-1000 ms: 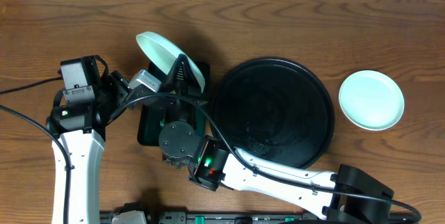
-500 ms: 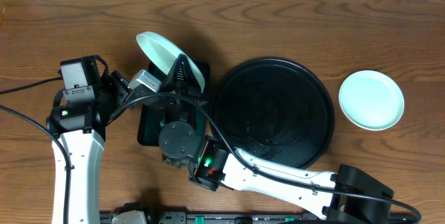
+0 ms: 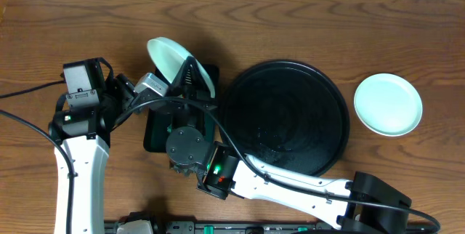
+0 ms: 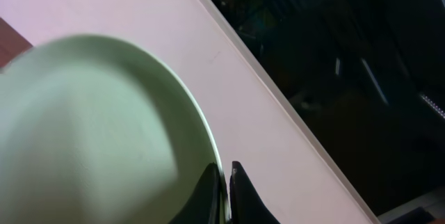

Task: Clean dirty plates on tray and stack at the side
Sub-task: 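Lower the plate back onto the black tray with the right gripper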

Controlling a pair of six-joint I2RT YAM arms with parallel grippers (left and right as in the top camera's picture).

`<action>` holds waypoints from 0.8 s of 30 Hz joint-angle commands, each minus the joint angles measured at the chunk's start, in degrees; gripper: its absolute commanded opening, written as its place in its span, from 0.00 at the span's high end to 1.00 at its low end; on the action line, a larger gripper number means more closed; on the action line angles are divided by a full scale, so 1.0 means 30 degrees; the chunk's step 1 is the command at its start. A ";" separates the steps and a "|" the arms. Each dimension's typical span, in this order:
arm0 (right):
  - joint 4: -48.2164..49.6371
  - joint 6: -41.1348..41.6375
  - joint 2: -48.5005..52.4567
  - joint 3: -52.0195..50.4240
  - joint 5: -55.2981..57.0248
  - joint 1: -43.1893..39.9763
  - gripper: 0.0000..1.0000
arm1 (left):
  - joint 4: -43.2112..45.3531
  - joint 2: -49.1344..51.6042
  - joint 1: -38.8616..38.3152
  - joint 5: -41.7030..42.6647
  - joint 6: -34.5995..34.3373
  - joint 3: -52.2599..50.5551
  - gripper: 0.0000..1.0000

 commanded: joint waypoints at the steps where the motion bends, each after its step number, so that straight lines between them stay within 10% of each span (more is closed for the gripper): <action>1: 0.0117 -0.0066 -0.0022 0.0299 0.0058 -0.0007 0.94 | -0.0058 -0.0124 0.0087 -0.0102 -0.0044 0.0379 0.19; 24: -0.0102 0.4299 -0.0022 0.0291 0.4575 -0.1668 0.99 | -0.0058 -0.0124 0.0087 -0.0102 -0.0036 0.0379 0.19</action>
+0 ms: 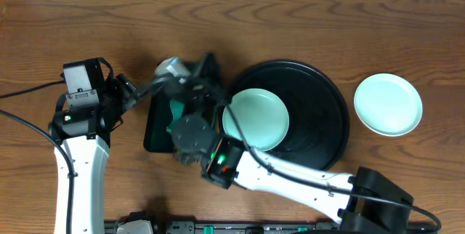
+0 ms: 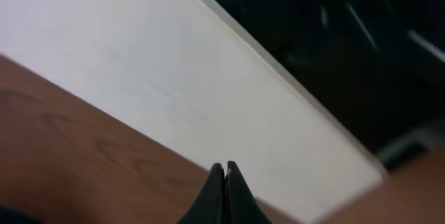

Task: Clean dirty plates on tray and stack at the side
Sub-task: 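Lower the plate back onto the black tray with the right gripper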

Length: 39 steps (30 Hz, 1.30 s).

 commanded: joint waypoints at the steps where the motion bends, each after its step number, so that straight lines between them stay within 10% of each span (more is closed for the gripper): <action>1: 0.0000 0.1166 -0.0022 0.0291 0.1880 -0.0597 0.99 | -0.0066 -0.0124 0.0087 -0.0102 -0.0044 0.0379 0.19; 18: -0.1341 0.2331 -0.0022 0.0270 0.2229 -0.2696 0.98 | -0.0066 -0.0124 0.0087 -0.0102 -0.0044 0.0379 0.19; 31: -1.6487 1.6094 -0.0022 0.0255 -0.3220 -0.5136 0.44 | -0.0066 -0.0124 0.0087 -0.0102 -0.0044 0.0379 0.19; 39: -2.1595 2.2338 -0.0022 0.0255 -1.3238 -0.7628 0.39 | -0.0066 -0.0124 0.0087 -0.0102 -0.0044 0.0379 0.19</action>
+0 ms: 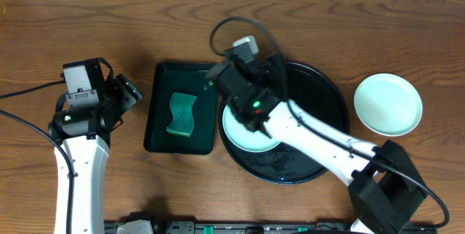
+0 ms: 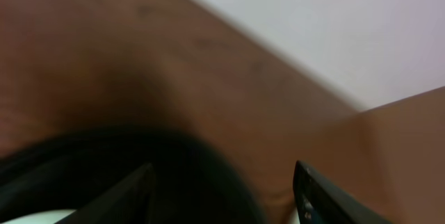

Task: Clean dirty plates on tray and stack at the side
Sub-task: 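Lower the plate back onto the black tray with the right gripper, then regrasp the plate rim on its right side with the right gripper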

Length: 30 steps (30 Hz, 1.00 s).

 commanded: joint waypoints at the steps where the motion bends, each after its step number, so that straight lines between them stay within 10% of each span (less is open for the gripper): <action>1: -0.0831 0.3840 -0.0022 0.0138 -0.6149 -0.1064 0.40 | -0.0066 -0.0124 0.0087 -0.0102 -0.0044 0.0379 0.19; 17: -0.6659 0.4357 -0.0022 0.0138 -1.7107 -0.6717 0.24 | -0.0066 -0.0124 0.0087 -0.0102 -0.0044 0.0379 0.19; 30: -0.5195 0.3971 0.0051 -0.2025 -1.7646 -0.6331 0.26 | -0.0066 -0.0124 0.0087 -0.0102 -0.0044 0.0379 0.19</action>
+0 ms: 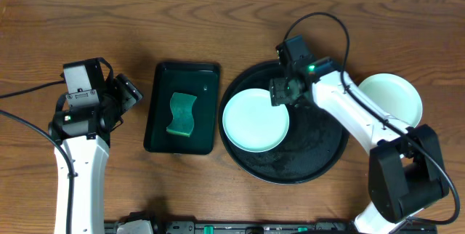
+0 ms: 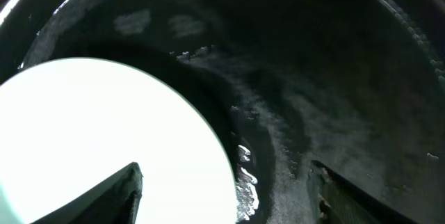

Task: Clean dirty plates on tray and stack at the side
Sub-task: 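Regrasp the plate rim on its right side with the right gripper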

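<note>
A pale green plate (image 1: 254, 120) lies flat on the left half of the round black tray (image 1: 320, 147). In the right wrist view the plate (image 2: 104, 133) fills the lower left, with water beads along its rim on the wet tray (image 2: 334, 78). My right gripper (image 1: 279, 94) hovers low over the plate's upper right edge. It (image 2: 229, 200) is open, with the plate's rim between the fingers and nothing held. A second pale plate (image 1: 398, 103) rests on the table to the right. My left gripper (image 1: 126, 91) stays at the far left, its jaws unclear.
A dark green rectangular basin (image 1: 156, 128) stands left of the tray, with a green sponge (image 1: 179, 114) in it. The right arm crosses the second plate's left edge. A black cable loops over the table behind the tray.
My right gripper has moved from the tray's back-left rim to the right and now sits low over the plate's right edge, still open. Plate, sponge and left arm have not moved.
My right gripper first held the plate tilted over the green basin. Then the plate lay on the tray's left half, the fingers shut near the basin. Later the gripper was open at the tray's back-left rim, and now it is open by the plate's right edge.
</note>
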Controlling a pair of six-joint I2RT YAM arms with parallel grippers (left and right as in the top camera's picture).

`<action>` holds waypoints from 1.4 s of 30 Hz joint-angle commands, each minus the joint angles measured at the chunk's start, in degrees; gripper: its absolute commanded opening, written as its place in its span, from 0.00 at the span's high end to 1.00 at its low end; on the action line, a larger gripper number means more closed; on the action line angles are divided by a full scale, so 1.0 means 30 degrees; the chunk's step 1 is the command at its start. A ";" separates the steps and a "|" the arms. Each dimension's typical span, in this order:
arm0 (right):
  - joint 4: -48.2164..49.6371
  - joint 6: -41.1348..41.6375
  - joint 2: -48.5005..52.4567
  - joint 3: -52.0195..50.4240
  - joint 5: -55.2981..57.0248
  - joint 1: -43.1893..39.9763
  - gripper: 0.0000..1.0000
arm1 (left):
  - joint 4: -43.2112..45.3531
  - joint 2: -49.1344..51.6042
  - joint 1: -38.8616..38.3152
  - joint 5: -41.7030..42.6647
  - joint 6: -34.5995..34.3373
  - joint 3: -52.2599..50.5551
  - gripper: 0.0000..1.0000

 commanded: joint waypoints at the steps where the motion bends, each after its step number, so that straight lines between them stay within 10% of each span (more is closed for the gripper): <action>1: 0.0998 -0.0226 0.0058 -0.1253 -0.0233 0.0561 0.26 | -0.0066 -0.0124 0.0080 -0.0102 -0.0044 0.0379 0.19; 15: 0.7322 -0.0219 0.0066 -0.5858 -0.0240 0.1311 0.39 | -0.0066 -0.0124 0.0080 -0.0102 -0.0036 0.0379 0.19; 19: 0.8072 -0.0226 0.0066 -0.6492 -0.0226 0.1304 0.55 | -0.0066 -0.0124 0.0080 -0.0102 -0.0036 0.0379 0.19; 23: 0.8007 -0.0226 0.0058 -0.6506 -0.0233 0.1297 0.99 | -0.0066 -0.0124 0.0080 -0.0102 -0.0036 0.0379 0.19; 42: 0.7905 -0.0117 -0.5894 -0.6142 -0.0102 0.0619 0.99 | -0.0066 -0.0124 0.0080 -0.0102 -0.0044 0.0379 0.19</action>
